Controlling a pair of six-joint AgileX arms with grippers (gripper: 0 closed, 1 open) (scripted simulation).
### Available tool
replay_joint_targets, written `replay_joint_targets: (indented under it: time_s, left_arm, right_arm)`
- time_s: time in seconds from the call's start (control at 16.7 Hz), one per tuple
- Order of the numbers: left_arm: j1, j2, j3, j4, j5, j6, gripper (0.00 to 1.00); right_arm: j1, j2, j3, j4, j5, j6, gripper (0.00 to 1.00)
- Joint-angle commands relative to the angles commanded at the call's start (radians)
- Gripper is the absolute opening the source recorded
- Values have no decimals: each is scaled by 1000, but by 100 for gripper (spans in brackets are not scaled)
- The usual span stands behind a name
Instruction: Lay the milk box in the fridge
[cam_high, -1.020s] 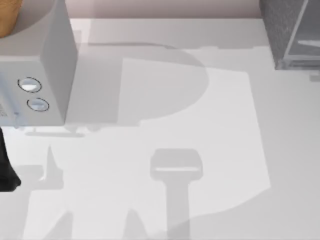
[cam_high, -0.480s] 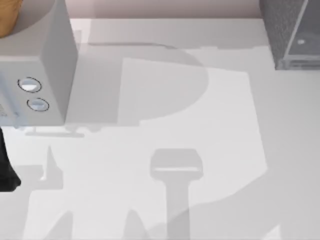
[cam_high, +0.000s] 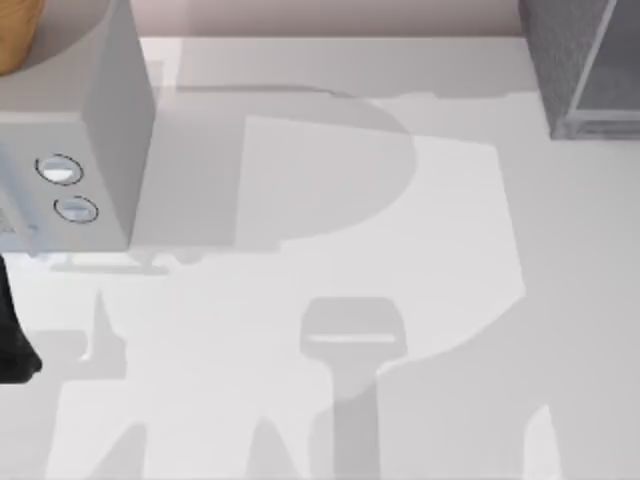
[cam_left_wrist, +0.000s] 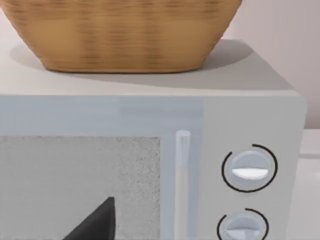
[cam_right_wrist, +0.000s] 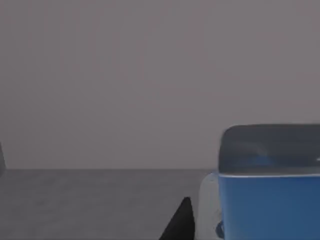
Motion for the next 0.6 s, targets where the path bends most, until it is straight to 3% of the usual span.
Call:
replay_joint_targets:
  time_s: [0.3,0.6]
  left_arm:
    - [0,0,0,0,0,0,100]
    - [0,0,0,0,0,0,100]
  right_arm:
    - [14,48,142,-81,14,-1,0]
    - [15,51,157,-88,15,-1,0]
